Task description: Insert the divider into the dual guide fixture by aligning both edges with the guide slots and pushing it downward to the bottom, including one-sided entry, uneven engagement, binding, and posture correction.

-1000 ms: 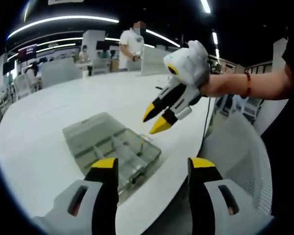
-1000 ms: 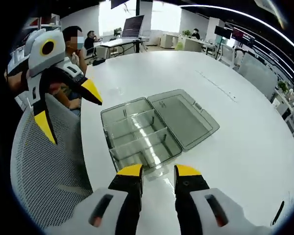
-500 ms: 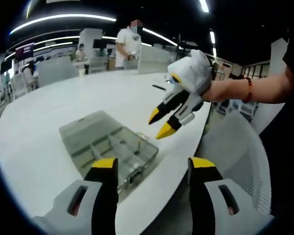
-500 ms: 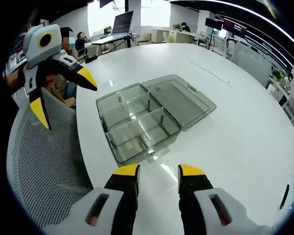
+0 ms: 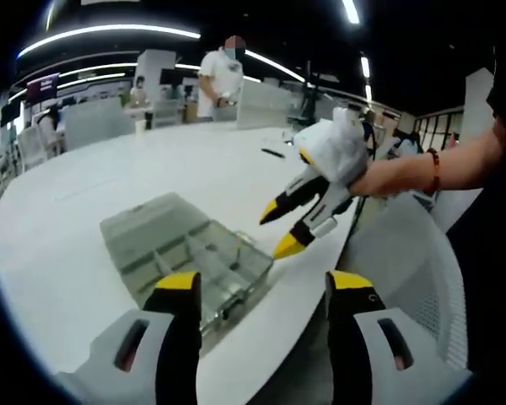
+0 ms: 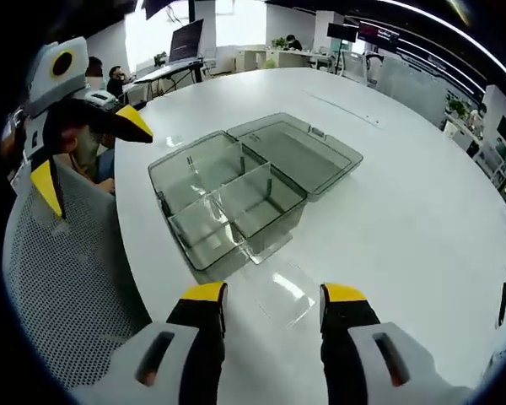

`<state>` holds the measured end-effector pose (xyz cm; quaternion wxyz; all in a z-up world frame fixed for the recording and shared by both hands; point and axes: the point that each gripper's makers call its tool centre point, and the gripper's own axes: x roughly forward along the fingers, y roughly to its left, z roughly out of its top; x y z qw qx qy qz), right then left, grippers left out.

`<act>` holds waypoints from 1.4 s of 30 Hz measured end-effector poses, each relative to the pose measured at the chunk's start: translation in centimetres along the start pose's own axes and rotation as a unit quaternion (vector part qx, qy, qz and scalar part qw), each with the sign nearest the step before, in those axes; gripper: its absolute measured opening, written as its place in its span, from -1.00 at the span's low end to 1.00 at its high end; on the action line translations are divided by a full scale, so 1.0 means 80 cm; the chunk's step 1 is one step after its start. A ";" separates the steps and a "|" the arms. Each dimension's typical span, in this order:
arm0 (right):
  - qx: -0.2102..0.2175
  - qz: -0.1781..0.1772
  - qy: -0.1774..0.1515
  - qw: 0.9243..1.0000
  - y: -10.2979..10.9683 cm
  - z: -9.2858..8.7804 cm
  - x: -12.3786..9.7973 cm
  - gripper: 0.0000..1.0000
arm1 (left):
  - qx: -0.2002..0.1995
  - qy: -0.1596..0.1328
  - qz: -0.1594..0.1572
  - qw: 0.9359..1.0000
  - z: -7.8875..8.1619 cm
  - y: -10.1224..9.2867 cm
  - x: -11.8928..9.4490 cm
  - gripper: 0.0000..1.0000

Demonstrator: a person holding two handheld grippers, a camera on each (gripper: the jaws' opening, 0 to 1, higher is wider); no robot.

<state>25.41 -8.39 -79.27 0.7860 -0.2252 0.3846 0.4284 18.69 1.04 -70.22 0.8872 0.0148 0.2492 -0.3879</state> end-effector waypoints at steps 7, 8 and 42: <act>0.035 -0.027 0.005 0.999 -0.011 -0.011 0.007 -0.13 | 0.002 0.005 0.000 1.000 -0.001 0.005 0.002 0.22; 0.037 -0.028 0.007 0.999 -0.012 -0.012 0.008 -0.13 | 0.002 0.004 0.001 1.000 -0.001 0.005 0.003 0.22; 0.125 -0.092 -0.010 0.988 -0.020 -0.020 0.028 -0.22 | -0.016 -0.002 0.009 1.000 -0.003 0.013 0.001 0.24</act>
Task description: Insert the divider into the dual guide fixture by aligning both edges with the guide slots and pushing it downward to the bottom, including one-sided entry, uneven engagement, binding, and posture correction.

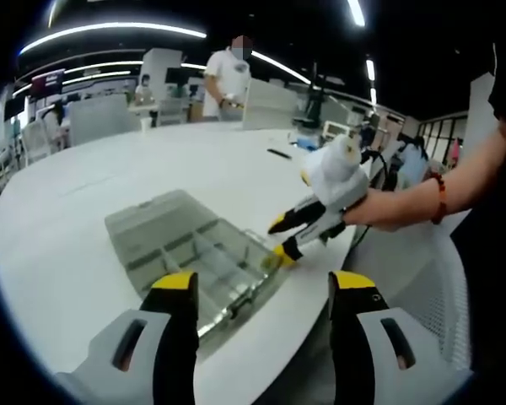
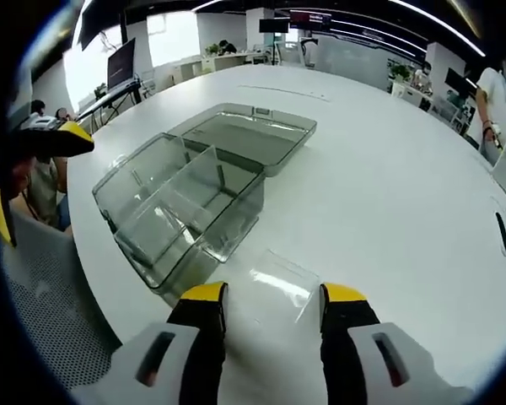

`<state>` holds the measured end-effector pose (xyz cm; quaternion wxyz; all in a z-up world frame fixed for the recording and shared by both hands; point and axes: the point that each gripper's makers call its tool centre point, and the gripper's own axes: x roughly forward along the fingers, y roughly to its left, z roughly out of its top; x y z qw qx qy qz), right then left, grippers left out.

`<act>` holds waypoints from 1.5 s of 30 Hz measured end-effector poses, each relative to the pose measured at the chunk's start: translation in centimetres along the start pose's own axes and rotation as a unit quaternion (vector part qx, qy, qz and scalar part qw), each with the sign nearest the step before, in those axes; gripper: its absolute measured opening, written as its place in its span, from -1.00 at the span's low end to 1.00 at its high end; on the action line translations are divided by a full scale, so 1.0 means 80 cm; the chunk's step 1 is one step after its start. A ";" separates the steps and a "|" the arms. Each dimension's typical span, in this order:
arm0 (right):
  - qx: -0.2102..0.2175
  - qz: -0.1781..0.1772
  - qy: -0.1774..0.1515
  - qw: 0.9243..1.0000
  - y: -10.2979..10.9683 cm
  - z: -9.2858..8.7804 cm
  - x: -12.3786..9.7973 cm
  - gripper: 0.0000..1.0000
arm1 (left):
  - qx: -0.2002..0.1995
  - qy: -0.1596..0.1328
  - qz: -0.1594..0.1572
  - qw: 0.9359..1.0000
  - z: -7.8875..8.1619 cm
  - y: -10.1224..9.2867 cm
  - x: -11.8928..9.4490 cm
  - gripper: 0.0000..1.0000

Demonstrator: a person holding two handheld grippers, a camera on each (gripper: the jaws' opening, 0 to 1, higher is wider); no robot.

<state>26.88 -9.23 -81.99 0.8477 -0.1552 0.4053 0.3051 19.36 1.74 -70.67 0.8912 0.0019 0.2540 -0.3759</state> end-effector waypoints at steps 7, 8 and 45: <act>0.004 -0.004 0.005 1.000 -0.005 -0.003 -0.001 -0.39 | 0.001 0.002 -0.002 1.000 0.000 -0.002 0.001 0.23; 0.005 -0.005 0.007 1.000 -0.005 -0.003 0.000 -0.40 | 0.002 0.002 -0.003 1.000 0.000 -0.003 0.001 0.23; 0.001 -0.043 -0.029 0.999 -0.030 0.030 -0.045 -0.47 | -0.011 -0.012 -0.013 1.000 0.013 -0.008 0.010 0.22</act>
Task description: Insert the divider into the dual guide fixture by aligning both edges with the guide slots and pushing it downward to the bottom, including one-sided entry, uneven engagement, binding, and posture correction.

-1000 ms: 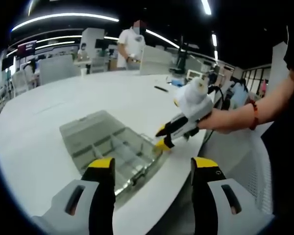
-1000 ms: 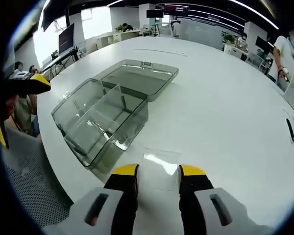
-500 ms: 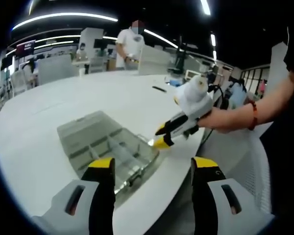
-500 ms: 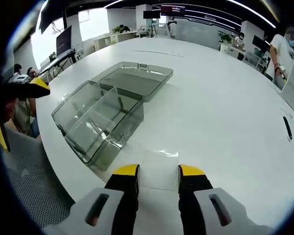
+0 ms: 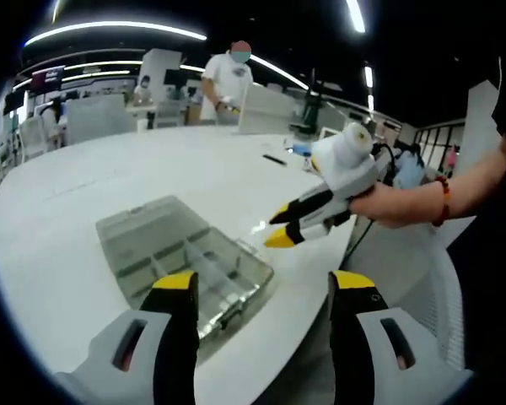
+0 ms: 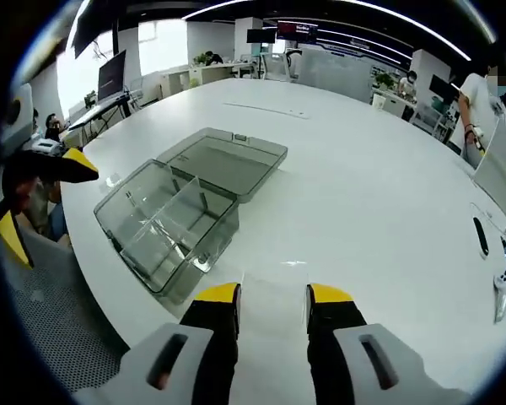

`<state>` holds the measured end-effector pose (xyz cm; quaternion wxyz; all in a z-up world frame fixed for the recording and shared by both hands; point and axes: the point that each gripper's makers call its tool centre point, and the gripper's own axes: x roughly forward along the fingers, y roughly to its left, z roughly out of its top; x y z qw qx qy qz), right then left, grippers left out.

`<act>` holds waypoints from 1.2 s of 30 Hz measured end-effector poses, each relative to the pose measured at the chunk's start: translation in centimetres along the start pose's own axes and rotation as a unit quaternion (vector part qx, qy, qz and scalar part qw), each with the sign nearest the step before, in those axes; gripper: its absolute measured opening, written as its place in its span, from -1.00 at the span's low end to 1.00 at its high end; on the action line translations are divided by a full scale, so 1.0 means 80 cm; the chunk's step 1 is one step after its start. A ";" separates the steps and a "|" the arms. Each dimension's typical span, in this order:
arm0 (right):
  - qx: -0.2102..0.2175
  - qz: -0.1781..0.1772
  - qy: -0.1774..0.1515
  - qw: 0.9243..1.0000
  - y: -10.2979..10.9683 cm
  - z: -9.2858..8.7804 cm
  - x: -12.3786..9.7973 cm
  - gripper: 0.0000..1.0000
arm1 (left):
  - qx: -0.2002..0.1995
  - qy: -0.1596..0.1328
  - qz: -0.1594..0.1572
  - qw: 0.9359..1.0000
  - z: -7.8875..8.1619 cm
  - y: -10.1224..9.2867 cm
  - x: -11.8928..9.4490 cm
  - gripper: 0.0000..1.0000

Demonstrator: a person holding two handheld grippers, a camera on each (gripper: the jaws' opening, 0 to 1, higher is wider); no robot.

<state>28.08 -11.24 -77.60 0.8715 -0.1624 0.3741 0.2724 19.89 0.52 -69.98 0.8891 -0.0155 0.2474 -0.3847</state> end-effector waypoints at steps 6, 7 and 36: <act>-0.014 -0.002 -0.017 1.000 0.001 0.017 -0.014 -0.47 | -0.011 -0.007 -0.002 1.000 0.004 0.001 0.005 0.22; -0.015 -0.001 -0.022 1.000 0.001 0.021 -0.017 -0.47 | -0.012 -0.006 -0.003 1.000 0.005 0.001 0.006 0.22; -0.062 0.046 -0.119 0.990 0.063 0.081 -0.067 -1.00 | -0.142 -0.095 0.011 0.985 0.033 0.009 0.003 0.07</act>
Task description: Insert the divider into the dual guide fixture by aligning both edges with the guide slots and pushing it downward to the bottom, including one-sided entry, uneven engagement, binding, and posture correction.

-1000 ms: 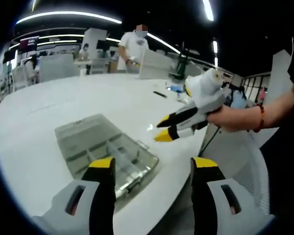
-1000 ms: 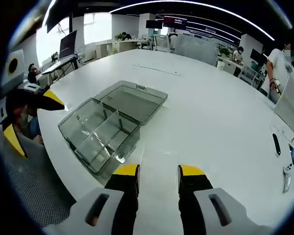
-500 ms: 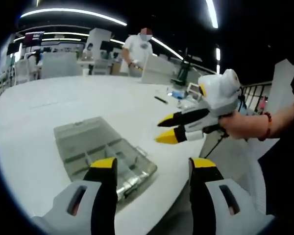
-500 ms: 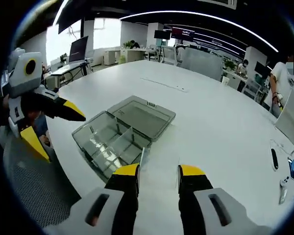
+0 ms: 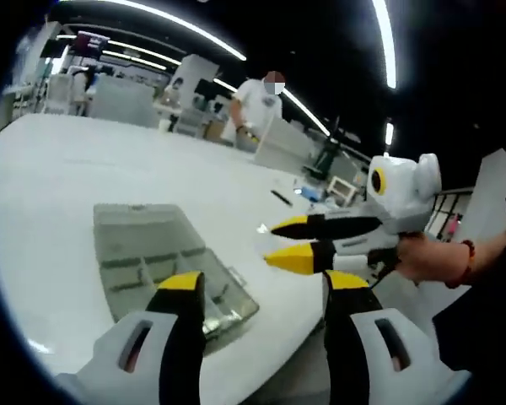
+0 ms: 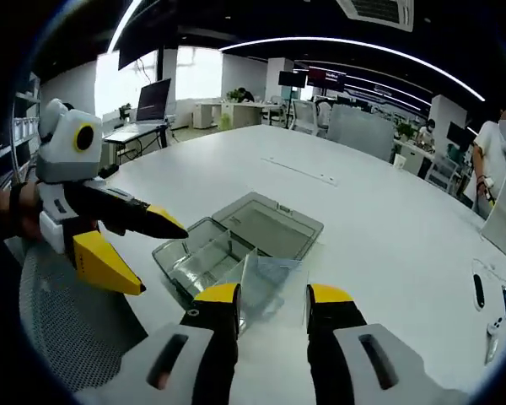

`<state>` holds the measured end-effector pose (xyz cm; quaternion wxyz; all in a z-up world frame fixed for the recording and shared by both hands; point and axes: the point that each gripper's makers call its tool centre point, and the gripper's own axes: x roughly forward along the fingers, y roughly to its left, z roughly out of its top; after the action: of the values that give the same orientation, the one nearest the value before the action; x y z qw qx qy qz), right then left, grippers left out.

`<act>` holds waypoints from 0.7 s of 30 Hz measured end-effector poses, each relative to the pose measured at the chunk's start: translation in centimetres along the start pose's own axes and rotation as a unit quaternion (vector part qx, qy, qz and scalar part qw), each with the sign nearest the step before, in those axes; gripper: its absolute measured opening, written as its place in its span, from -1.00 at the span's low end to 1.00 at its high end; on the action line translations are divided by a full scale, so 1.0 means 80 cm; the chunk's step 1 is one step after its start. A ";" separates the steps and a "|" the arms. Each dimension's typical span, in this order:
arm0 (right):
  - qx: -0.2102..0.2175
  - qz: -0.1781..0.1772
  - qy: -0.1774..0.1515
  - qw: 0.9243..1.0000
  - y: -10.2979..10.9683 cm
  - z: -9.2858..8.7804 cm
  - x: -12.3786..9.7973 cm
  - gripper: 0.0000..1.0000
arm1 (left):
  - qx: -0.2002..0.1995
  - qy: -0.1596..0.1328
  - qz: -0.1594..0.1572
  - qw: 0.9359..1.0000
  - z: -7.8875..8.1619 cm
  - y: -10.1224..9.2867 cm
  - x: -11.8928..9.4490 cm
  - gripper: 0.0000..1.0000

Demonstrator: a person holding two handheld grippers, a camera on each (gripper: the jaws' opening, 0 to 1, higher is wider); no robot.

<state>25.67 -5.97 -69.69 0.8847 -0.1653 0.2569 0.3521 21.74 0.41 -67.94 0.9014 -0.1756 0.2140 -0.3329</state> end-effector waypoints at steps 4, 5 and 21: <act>-0.041 0.012 0.001 0.999 0.008 -0.004 0.008 -1.00 | -0.004 -0.020 0.006 1.000 0.006 0.007 0.003 0.02; -0.056 0.008 0.012 0.998 0.010 -0.010 0.009 -1.00 | -0.004 -0.006 0.012 1.000 0.000 0.016 0.004 -0.02; -0.011 0.044 0.056 0.997 0.045 -0.054 0.006 -1.00 | -0.035 -0.025 0.064 0.997 0.003 0.052 -0.034 0.04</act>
<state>22.01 -5.24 -73.87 0.8505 -0.1833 0.3090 0.3840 22.15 5.28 -68.89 0.9191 -0.2011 0.2139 -0.2627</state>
